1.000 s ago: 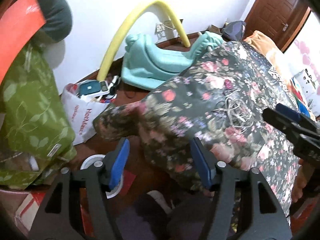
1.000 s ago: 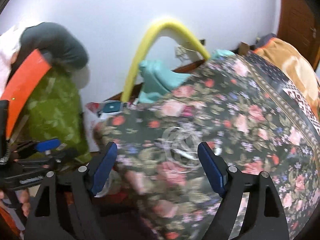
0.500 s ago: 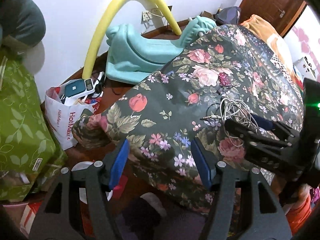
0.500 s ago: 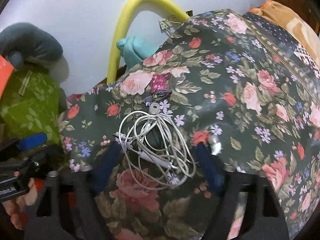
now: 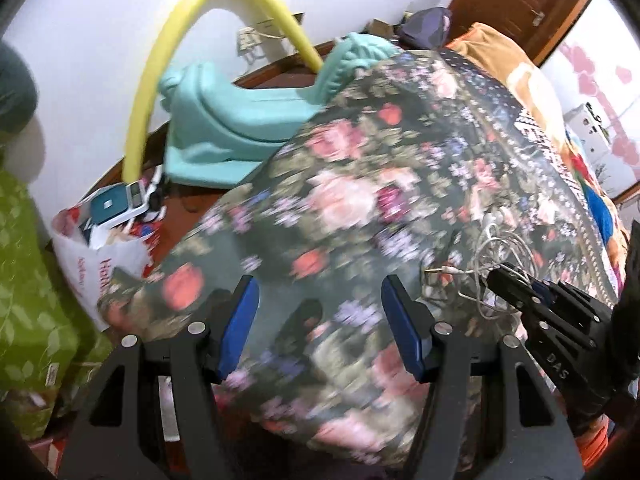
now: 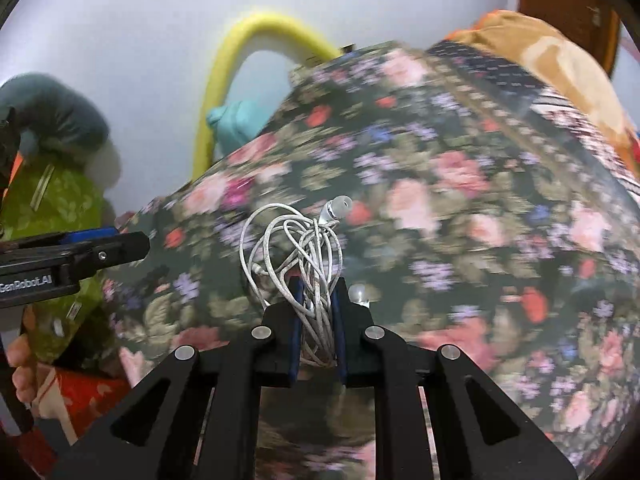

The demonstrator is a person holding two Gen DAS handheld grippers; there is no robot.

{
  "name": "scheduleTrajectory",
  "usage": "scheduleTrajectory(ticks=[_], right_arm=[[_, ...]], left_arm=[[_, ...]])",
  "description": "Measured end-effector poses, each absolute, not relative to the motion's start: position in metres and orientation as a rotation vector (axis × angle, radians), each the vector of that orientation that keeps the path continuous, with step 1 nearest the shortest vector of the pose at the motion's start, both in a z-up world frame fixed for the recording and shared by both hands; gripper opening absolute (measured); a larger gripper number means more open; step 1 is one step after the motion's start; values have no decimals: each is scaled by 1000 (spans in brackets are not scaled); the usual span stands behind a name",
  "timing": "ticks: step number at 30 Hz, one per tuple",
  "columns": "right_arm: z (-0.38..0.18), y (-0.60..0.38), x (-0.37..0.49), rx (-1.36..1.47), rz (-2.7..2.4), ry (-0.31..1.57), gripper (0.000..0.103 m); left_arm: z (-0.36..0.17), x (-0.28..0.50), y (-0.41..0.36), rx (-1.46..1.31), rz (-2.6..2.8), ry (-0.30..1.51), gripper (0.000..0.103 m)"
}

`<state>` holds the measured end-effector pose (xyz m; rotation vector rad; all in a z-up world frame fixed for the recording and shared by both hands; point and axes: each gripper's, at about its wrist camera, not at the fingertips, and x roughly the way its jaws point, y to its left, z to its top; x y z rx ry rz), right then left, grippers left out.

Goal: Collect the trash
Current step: 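Grasp the white earphone cable with the right tool while the left tool grasps the pink clip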

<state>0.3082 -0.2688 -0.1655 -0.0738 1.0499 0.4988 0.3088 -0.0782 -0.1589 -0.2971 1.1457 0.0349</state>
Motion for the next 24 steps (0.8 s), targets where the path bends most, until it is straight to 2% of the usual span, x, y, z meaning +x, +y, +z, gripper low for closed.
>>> scheduleTrajectory(ticks=[13, 16, 18, 20, 24], right_arm=[[-164, -290, 325, -23, 447, 1049, 13], [-167, -286, 325, -27, 455, 1055, 13], [-166, -284, 323, -33, 458, 1055, 13], [-165, -283, 321, -36, 459, 1052, 13], [-158, -280, 317, -30, 465, 1046, 13]], left_arm=[[-187, 365, -131, -149, 0, 1125, 63], [-186, 362, -134, -83, 25, 1093, 51], [-185, 362, -131, -68, 42, 1083, 30], [-183, 362, -124, -72, 56, 1080, 19], [-175, 354, -112, -164, 7, 1082, 19]])
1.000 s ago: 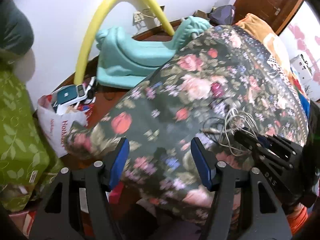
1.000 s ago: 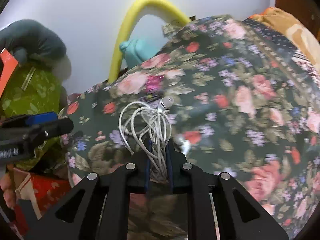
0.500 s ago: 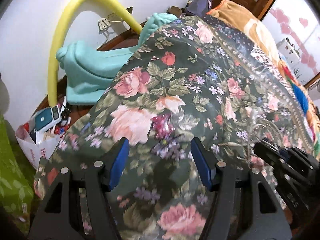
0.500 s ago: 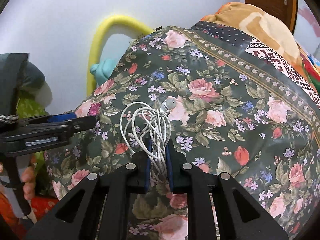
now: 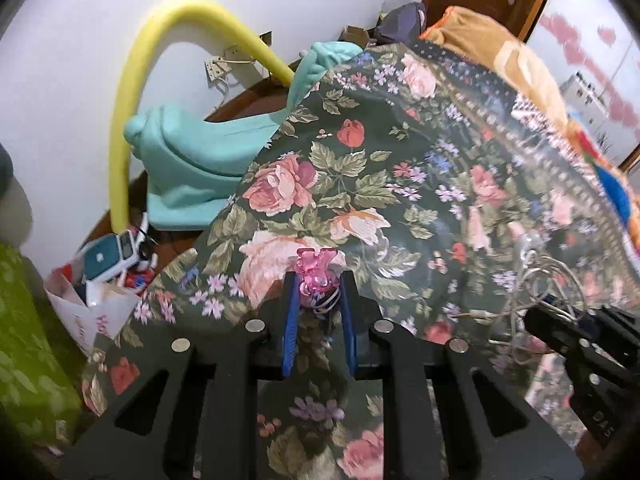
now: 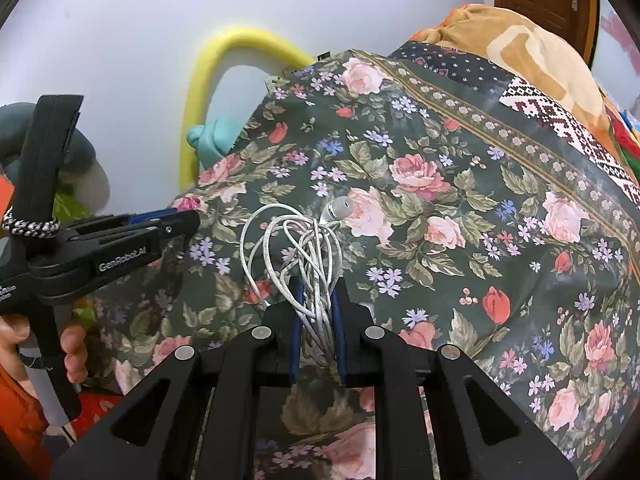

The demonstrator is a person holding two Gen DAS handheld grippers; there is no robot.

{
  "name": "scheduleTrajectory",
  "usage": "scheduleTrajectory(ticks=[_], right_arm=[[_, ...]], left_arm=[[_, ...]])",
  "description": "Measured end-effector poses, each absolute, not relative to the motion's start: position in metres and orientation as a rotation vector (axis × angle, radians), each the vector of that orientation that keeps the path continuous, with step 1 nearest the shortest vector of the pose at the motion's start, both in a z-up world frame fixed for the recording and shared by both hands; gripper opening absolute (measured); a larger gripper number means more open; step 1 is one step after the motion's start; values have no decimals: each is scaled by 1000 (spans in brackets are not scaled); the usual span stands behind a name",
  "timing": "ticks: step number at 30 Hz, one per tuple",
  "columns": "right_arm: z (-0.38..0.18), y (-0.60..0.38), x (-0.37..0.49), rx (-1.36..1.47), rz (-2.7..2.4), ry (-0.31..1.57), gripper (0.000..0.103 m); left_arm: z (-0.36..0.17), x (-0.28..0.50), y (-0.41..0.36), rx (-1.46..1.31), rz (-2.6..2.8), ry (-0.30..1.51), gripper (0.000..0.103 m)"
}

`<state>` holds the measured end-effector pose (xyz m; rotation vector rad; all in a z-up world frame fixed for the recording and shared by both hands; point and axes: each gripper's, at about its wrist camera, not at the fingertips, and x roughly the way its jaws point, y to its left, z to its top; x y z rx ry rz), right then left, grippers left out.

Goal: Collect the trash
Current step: 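Grasp the white earphone cable with the right tool while the left tool grasps the pink clip, then carry the earphone cable and pink clip with both tools over the white cup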

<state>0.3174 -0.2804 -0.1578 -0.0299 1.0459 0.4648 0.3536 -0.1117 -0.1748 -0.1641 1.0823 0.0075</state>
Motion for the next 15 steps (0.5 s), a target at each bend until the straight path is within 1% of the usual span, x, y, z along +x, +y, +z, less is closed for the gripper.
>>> scheduleTrajectory(ticks=[10, 15], right_arm=[[-113, -264, 295, -45, 506, 963, 13], [-90, -241, 272, -72, 551, 913, 13]], left_arm=[[-128, 297, -107, -131, 3, 1014, 19], [-104, 261, -90, -142, 41, 979, 19]])
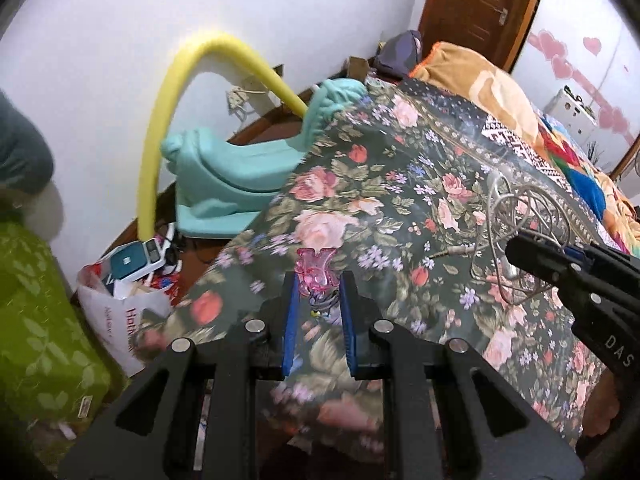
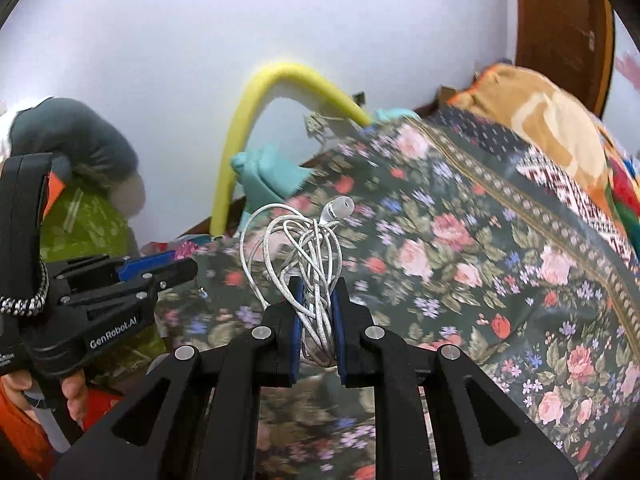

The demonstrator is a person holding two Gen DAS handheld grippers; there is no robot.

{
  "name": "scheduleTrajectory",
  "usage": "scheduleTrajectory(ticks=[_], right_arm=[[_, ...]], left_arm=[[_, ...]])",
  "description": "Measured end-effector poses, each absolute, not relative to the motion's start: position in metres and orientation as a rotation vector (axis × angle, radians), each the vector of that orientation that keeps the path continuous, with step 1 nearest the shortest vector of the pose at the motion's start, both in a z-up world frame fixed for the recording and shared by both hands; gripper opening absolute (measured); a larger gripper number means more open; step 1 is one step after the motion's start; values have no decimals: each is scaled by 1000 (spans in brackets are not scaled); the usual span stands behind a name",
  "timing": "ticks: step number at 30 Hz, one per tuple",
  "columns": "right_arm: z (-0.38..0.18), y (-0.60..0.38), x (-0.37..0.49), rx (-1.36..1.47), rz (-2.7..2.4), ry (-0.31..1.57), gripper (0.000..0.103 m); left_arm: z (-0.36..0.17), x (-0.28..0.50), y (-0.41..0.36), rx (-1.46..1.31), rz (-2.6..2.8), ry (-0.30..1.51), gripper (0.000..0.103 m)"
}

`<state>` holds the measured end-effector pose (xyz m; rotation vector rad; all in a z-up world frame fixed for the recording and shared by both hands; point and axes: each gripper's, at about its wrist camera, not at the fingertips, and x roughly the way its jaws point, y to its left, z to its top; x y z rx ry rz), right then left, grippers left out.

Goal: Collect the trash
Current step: 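Carry the earphone cable and pink clip with both tools over the white cup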

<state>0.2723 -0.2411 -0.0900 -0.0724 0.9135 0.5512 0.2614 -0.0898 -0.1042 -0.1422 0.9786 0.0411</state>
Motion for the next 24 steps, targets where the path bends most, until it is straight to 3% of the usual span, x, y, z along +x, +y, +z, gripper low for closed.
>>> scheduleTrajectory(ticks=[13, 24], right_arm=[[-62, -161, 202, -142, 715, 858, 13], [-75, -87, 143, -222, 851, 883, 13]], left_arm=[[-73, 153, -18, -184, 177, 918, 19], [-94, 73, 44, -242, 292, 953, 19]])
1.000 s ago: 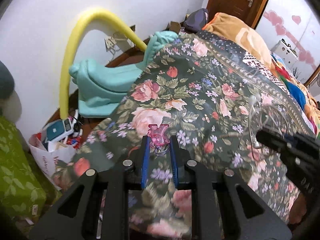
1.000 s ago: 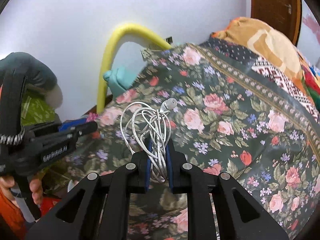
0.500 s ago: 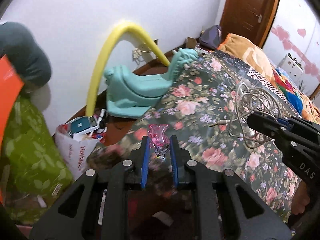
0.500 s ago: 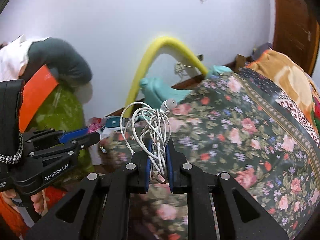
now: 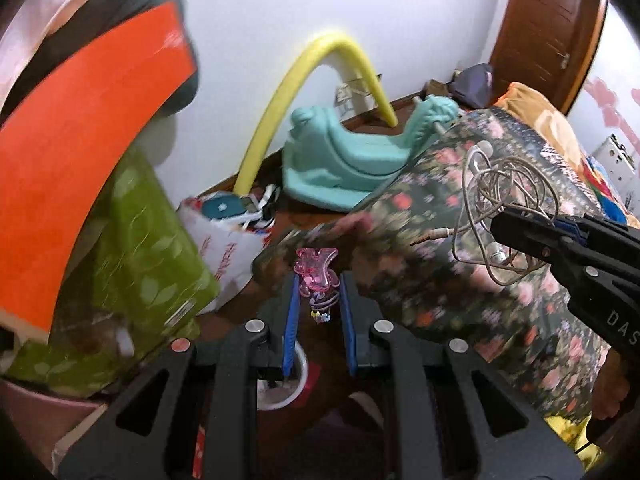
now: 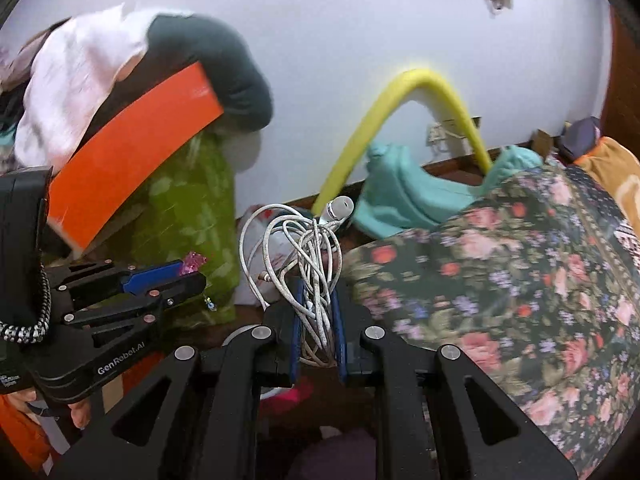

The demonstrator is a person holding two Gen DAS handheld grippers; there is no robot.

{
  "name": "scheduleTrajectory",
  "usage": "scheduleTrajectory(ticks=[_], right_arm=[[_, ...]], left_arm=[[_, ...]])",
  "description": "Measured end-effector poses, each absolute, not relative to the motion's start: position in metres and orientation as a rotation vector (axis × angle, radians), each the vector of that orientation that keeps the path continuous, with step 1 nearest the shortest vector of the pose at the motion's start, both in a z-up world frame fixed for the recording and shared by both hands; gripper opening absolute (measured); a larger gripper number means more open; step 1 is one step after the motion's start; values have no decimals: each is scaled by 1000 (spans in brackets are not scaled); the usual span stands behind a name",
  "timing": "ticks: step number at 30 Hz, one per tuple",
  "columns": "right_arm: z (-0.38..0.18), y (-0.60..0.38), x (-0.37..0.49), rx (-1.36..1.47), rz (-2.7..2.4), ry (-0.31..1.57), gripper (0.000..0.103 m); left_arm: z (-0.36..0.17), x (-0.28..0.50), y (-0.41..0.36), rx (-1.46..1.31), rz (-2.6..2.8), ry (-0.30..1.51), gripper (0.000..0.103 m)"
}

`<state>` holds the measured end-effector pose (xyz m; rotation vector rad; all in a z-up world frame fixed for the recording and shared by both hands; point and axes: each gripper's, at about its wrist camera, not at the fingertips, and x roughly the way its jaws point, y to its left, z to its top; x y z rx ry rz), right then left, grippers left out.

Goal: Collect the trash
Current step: 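Carry the earphone cable and pink clip with both tools over the white cup, then open both tools to drop the cable and clip into the cup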

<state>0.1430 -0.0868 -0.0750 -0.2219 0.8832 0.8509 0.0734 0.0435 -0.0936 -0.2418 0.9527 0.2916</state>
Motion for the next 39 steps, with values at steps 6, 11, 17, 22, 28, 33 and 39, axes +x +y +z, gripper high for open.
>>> scheduleTrajectory(ticks=[6, 11, 17, 22, 28, 33, 39], right_arm=[[-100, -49, 121, -278, 901, 934, 13], [-122, -25, 111, -339, 928, 988, 13], [-159, 2, 105, -420, 948, 1063, 13], [-190, 19, 103, -456, 956, 1140, 13], [-218, 36, 106, -471, 962, 1221, 13], [-232, 46, 111, -479, 967, 1271, 13], [-243, 58, 118, -440, 990, 1365, 16]], left_arm=[[-128, 48, 77, -325, 335, 1030, 19], [-162, 40, 98, -376, 355, 1103, 19], [-200, 35, 118, -444, 374, 1170, 19], [-230, 33, 128, -466, 384, 1235, 19], [-270, 31, 144, -514, 411, 1315, 19], [-296, 32, 159, -590, 416, 1370, 21], [-315, 27, 164, -617, 446, 1416, 42]])
